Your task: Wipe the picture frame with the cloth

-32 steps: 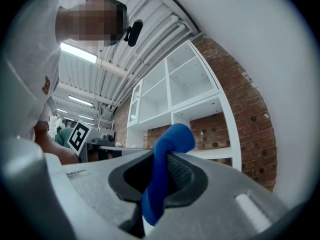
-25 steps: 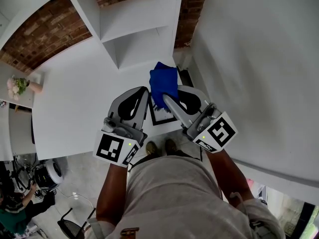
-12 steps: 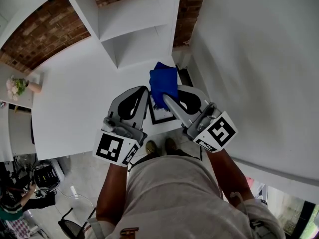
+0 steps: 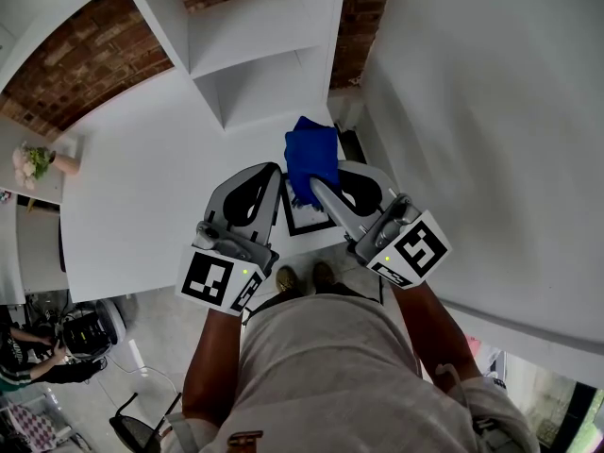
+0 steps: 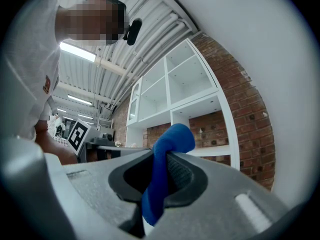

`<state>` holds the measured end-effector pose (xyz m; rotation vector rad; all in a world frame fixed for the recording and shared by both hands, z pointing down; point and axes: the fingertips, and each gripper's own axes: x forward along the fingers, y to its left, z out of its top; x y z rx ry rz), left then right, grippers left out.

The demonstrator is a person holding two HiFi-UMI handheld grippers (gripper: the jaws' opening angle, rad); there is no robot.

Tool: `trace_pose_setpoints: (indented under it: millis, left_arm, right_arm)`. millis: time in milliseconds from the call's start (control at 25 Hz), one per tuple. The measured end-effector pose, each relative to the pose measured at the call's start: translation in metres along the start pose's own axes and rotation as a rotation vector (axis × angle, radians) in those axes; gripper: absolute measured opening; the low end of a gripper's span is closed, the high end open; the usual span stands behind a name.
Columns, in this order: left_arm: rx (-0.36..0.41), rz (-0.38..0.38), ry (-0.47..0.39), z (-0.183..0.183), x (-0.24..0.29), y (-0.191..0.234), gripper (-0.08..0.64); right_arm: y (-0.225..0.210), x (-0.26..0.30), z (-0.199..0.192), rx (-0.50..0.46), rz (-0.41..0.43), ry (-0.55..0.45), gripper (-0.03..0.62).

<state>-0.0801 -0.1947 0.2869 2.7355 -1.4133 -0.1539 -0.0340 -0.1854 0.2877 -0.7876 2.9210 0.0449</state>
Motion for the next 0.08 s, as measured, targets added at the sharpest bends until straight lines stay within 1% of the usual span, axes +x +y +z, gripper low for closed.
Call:
trace_pose_setpoints:
  millis: [80]
  left_arm:
    - [-0.004,0.001,0.002,-0.0011,0.0001,0.0007,0.0]
  right_arm:
    - [-0.0006,0.0,-0.0004,0.0,0.0,0.001,0.046]
